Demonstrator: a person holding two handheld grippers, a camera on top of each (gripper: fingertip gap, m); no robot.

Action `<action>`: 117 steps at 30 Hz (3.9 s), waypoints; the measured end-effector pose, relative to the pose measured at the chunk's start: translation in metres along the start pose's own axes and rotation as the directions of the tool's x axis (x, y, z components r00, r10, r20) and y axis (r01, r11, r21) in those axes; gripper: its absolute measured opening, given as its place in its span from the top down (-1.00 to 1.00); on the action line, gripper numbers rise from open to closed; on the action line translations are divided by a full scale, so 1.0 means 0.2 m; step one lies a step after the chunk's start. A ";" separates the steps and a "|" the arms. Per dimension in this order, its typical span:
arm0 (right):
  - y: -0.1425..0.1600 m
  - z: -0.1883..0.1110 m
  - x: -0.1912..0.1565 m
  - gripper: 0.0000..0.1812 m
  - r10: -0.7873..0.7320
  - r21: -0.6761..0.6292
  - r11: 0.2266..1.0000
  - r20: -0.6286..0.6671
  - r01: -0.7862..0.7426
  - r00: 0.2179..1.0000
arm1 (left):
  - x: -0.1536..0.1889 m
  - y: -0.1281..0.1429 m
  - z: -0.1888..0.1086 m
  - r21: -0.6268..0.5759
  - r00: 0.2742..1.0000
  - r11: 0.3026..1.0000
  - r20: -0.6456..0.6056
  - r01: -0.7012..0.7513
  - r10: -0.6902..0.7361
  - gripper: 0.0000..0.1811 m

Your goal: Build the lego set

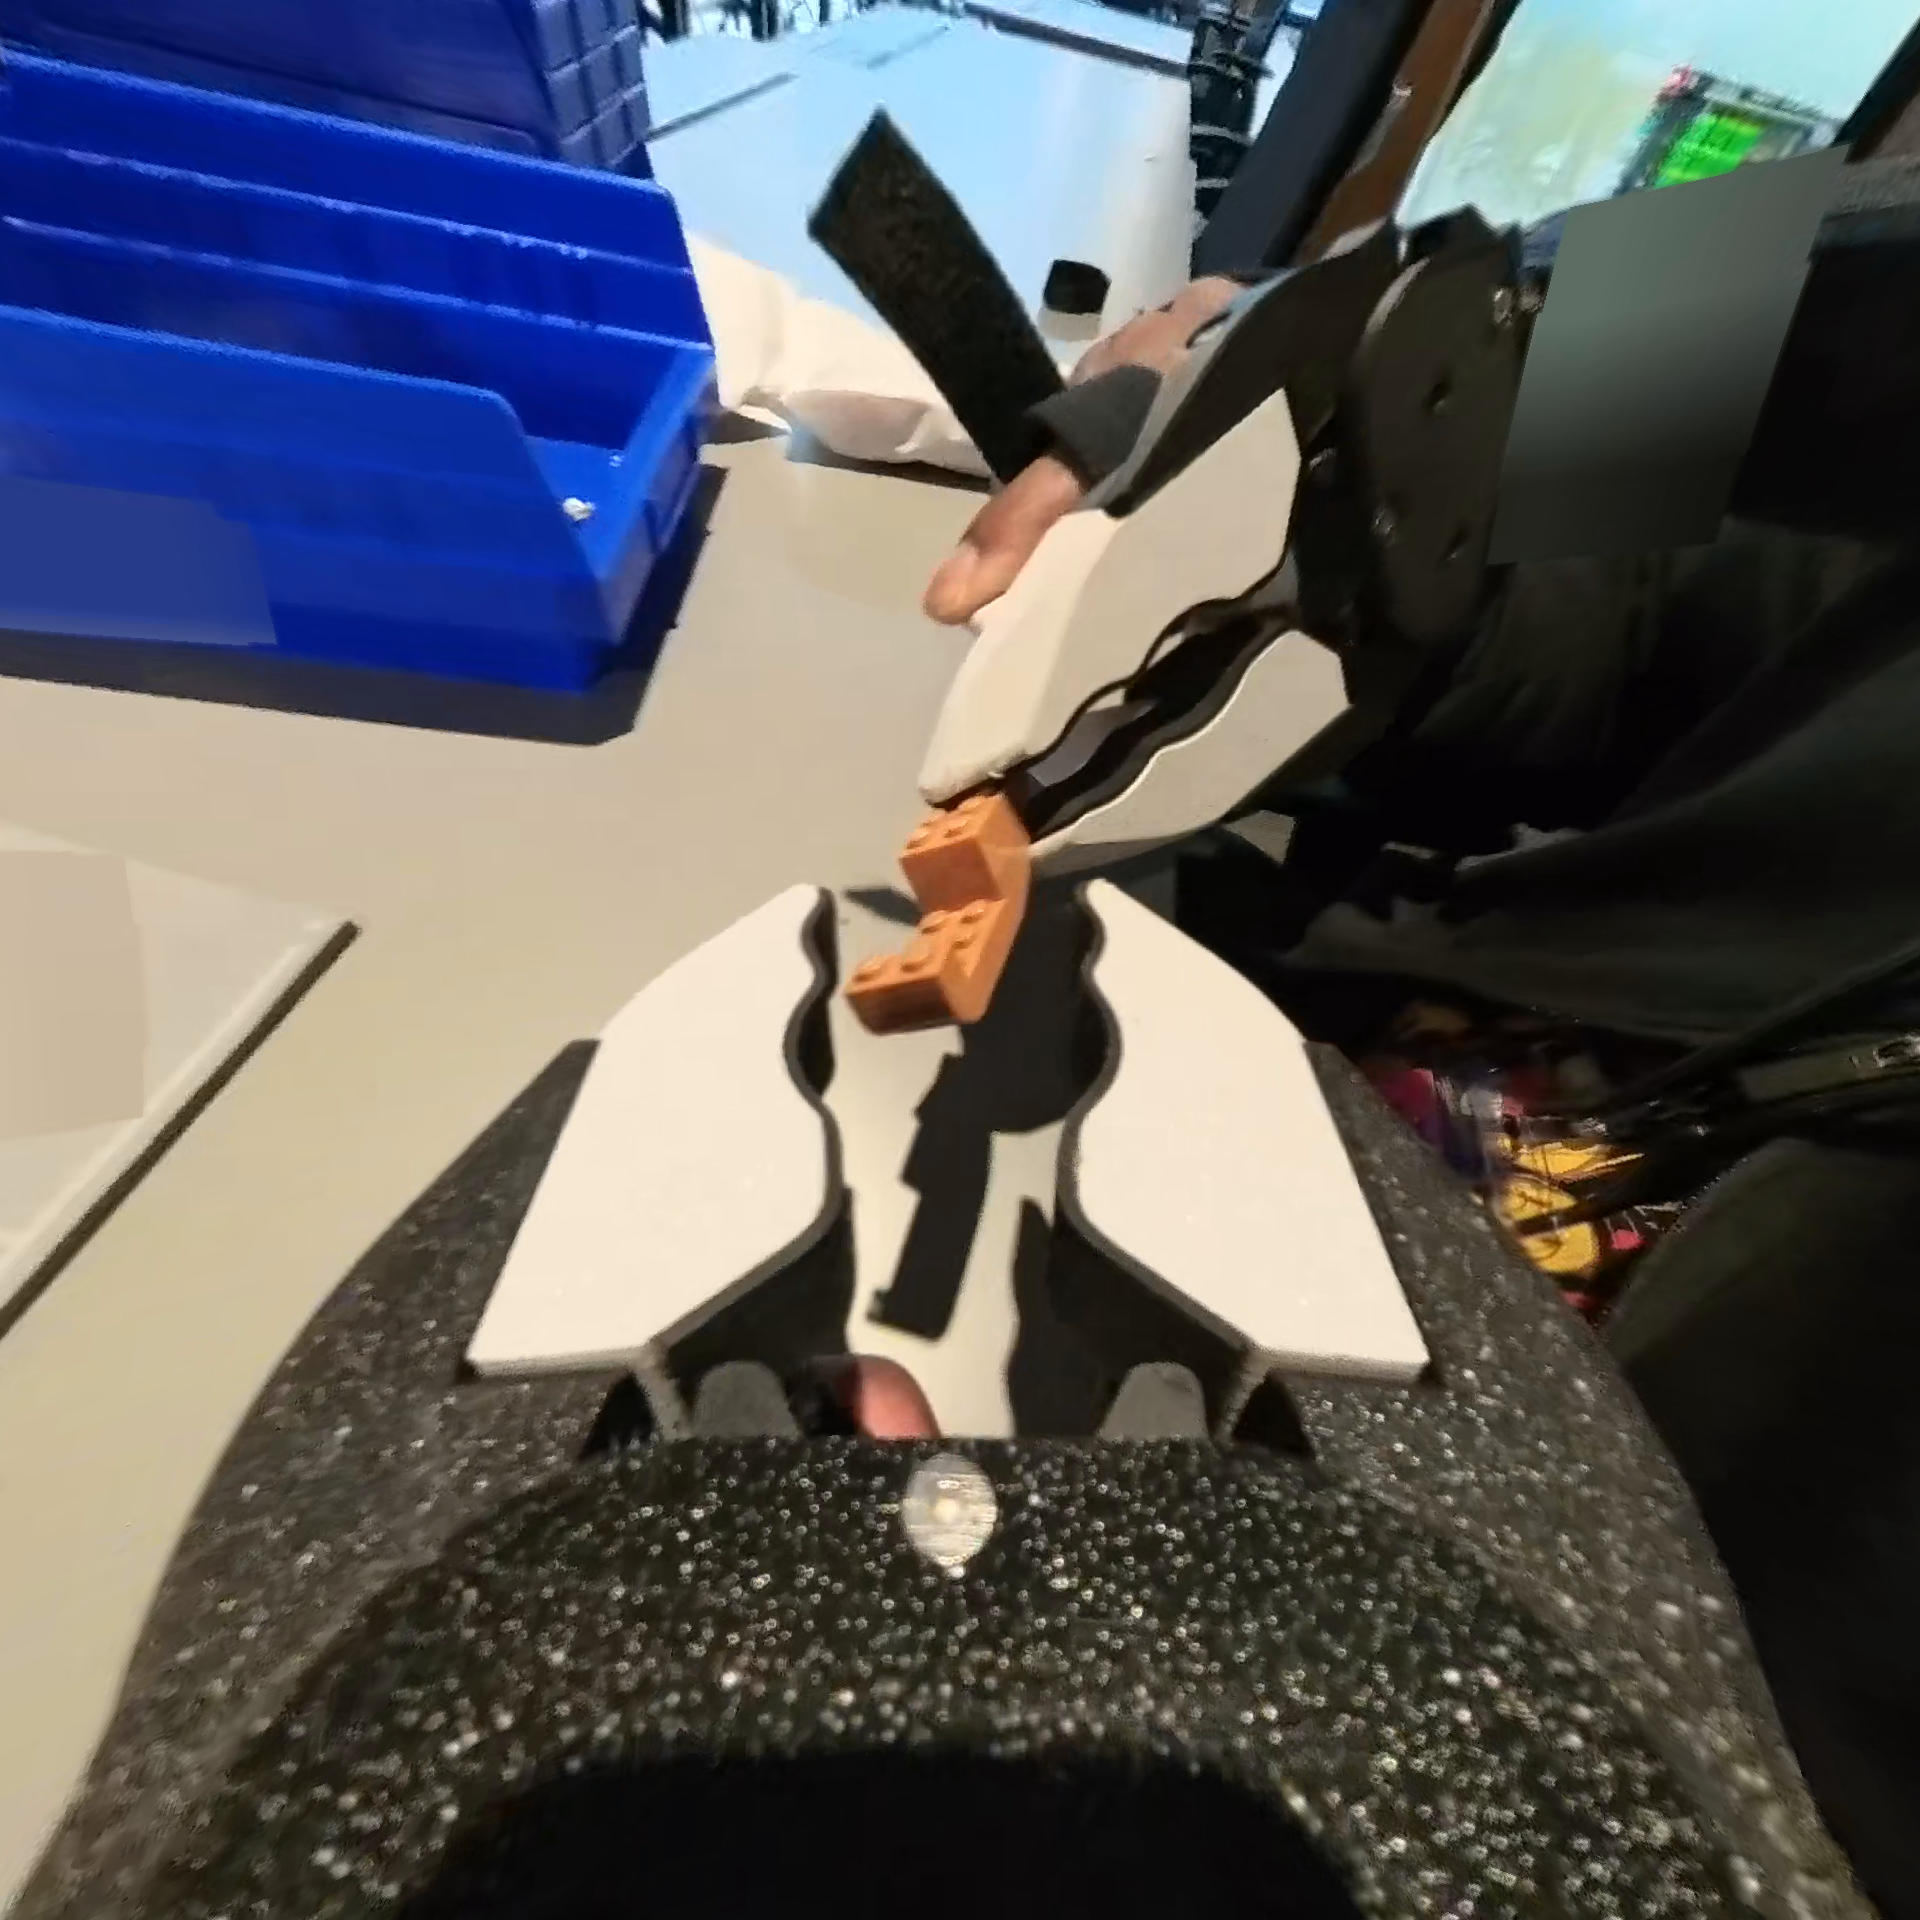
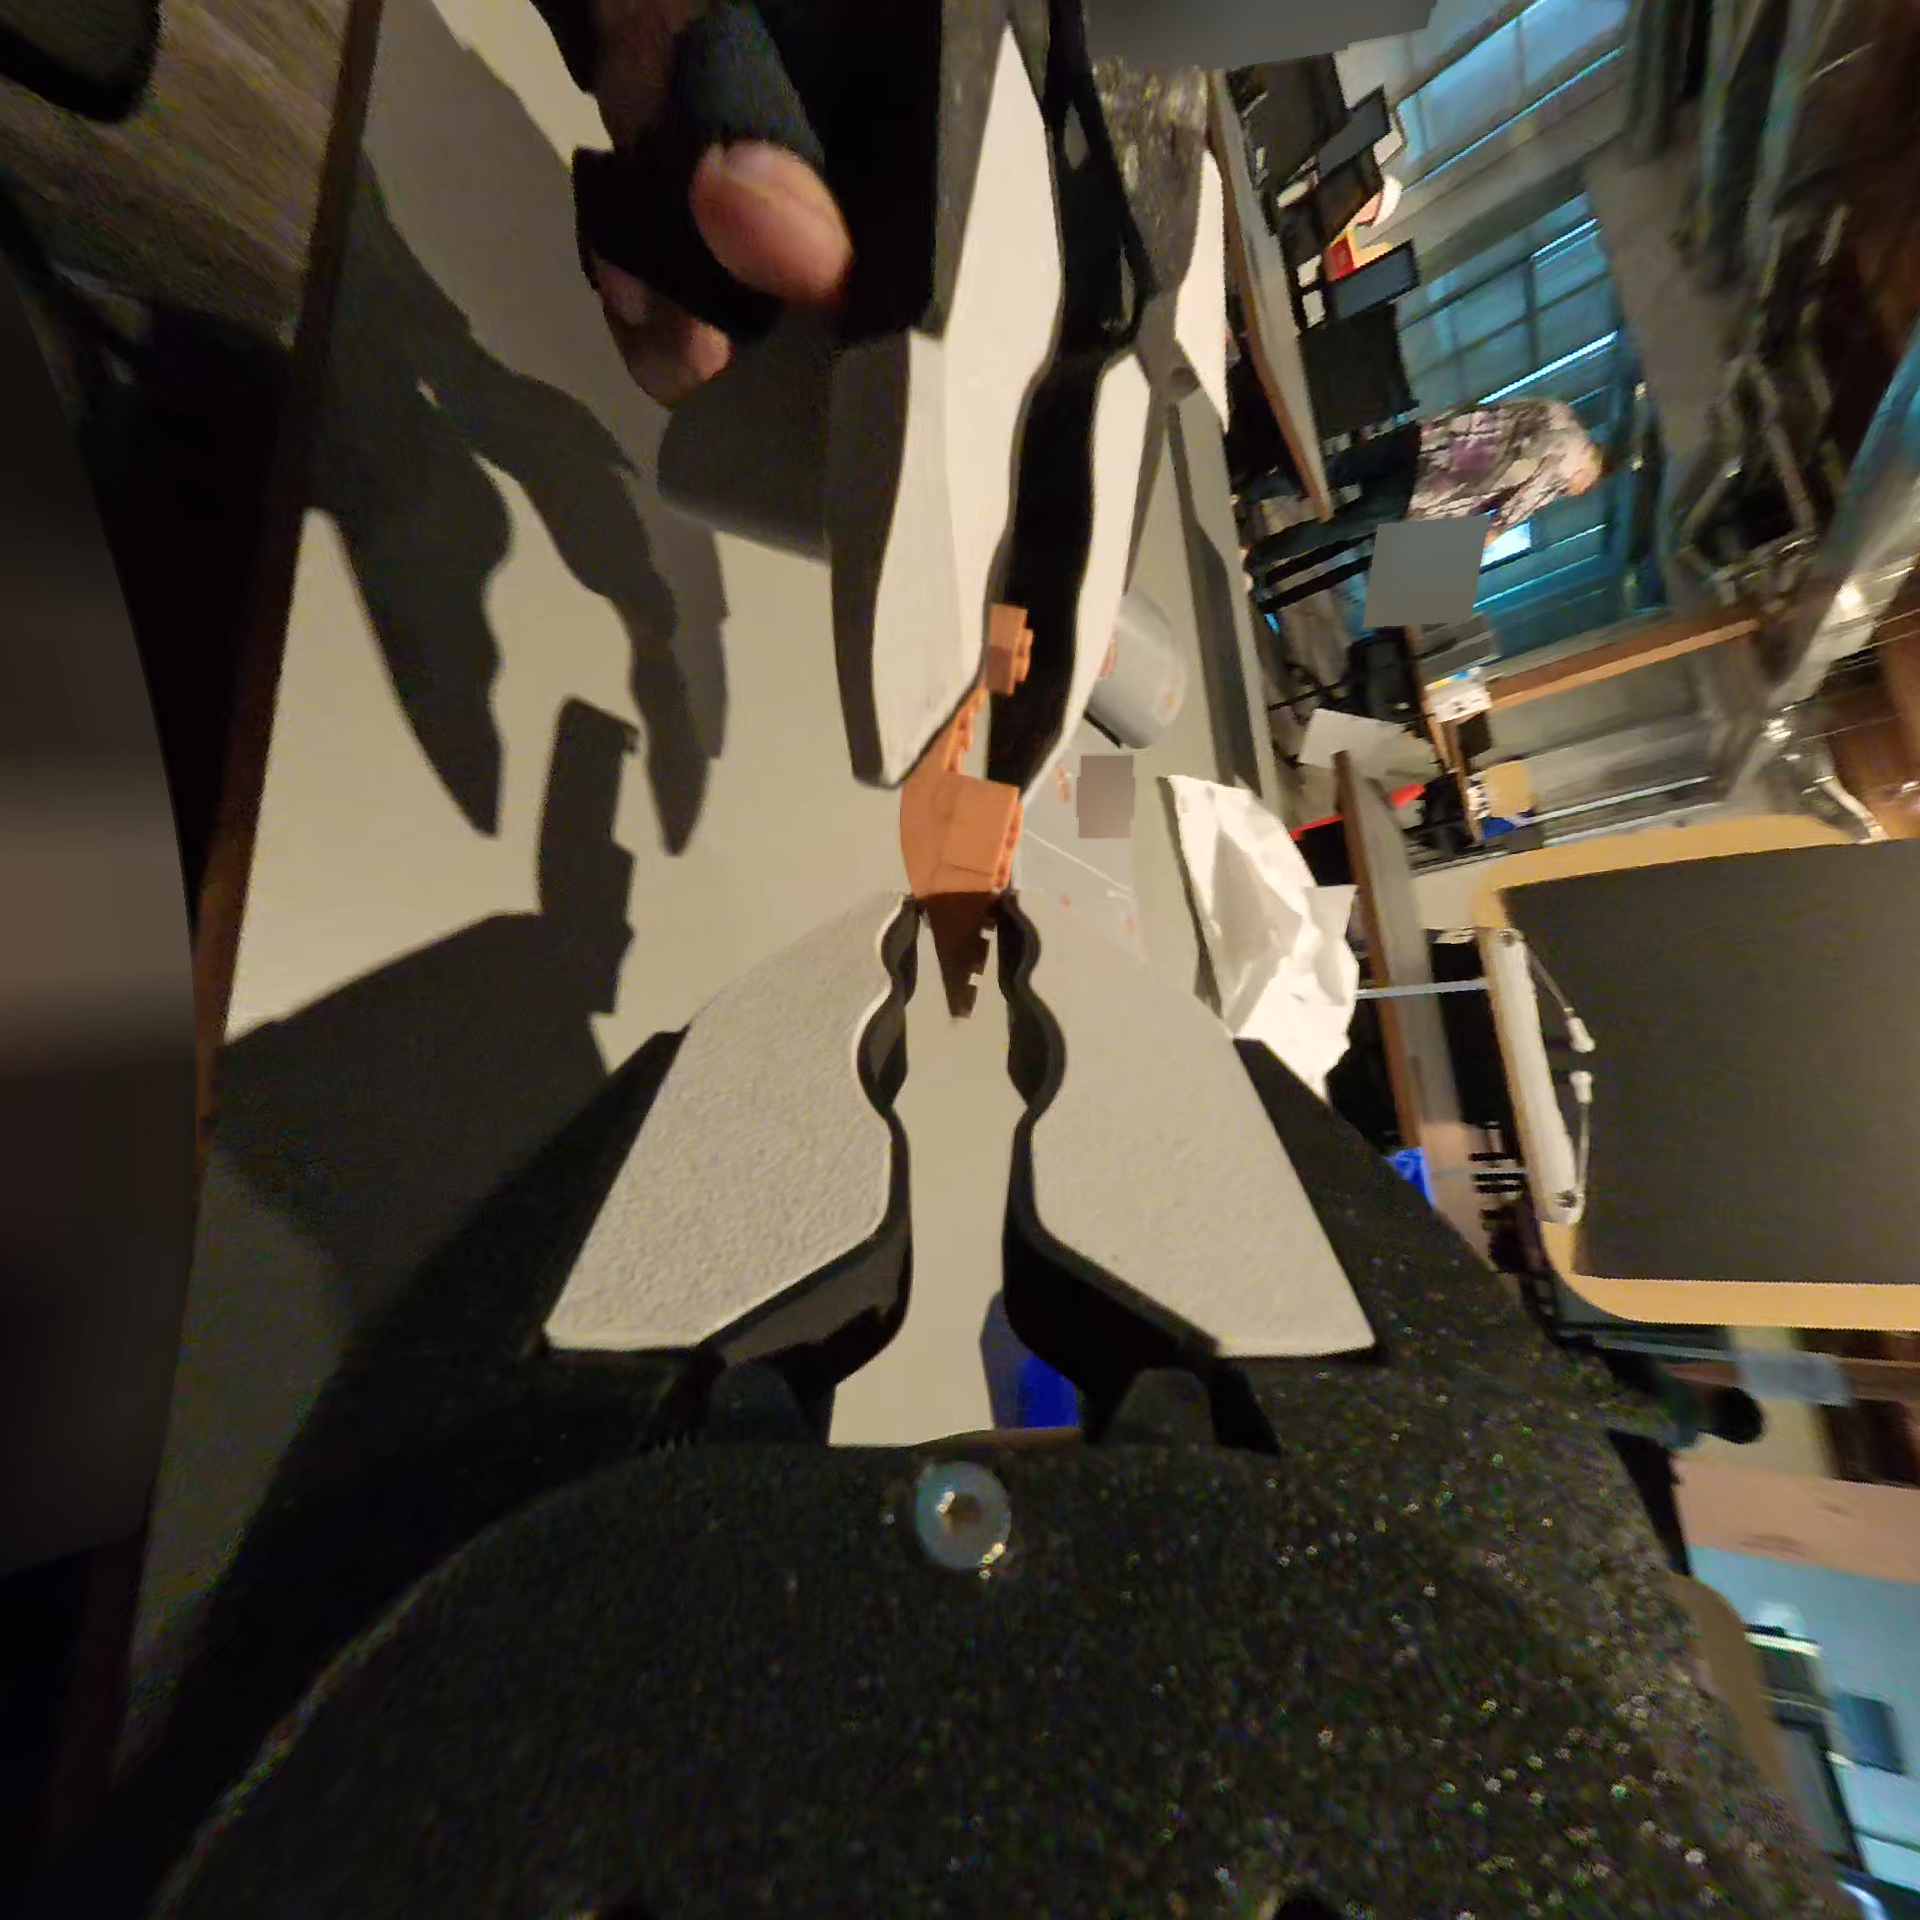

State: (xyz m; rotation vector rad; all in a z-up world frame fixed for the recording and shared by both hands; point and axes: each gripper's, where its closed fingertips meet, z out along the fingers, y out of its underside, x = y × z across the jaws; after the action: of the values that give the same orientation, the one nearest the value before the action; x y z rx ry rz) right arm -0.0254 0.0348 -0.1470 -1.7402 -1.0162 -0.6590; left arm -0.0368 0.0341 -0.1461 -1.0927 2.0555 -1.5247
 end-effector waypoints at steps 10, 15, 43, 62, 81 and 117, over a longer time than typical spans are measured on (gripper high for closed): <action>0.01 -0.02 0.09 0.69 0.087 0.029 0.996 -0.072 -0.085 0.994 | -0.01 -0.08 0.00 0.142 0.983 0.972 0.047 -0.185 0.180 0.79; -0.01 -0.07 0.13 0.44 0.322 0.138 0.937 0.018 -0.321 0.947 | -0.01 -0.11 -0.01 0.151 0.907 0.900 0.169 -0.410 0.385 0.80; -0.21 -0.28 0.29 0.81 0.566 0.265 -0.111 0.809 -0.958 0.158 | 0.15 -0.39 -0.04 -0.468 -0.325 0.020 0.643 -0.884 0.693 0.80; -0.25 -0.33 0.30 0.84 0.538 0.360 -0.113 0.805 -0.926 0.248 | 0.21 -0.40 -0.03 -0.443 -0.330 -0.007 0.655 -0.896 0.680 0.80; -0.27 -0.34 0.32 0.69 0.557 0.367 -0.141 0.797 -0.919 0.233 | 0.20 -0.41 -0.05 -0.436 -0.315 0.018 0.677 -0.900 0.665 0.80; -0.17 -0.21 0.29 0.37 0.685 0.348 -0.011 0.686 -0.938 0.246 | 0.04 -0.36 -0.02 0.065 0.458 0.552 0.644 -0.832 0.613 0.80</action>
State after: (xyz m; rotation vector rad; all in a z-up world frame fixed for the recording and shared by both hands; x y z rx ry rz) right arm -0.0240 0.0204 -0.0685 -1.3083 -0.1045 0.8506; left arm -0.0187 0.0227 -0.0773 -0.2882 1.3983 -0.8982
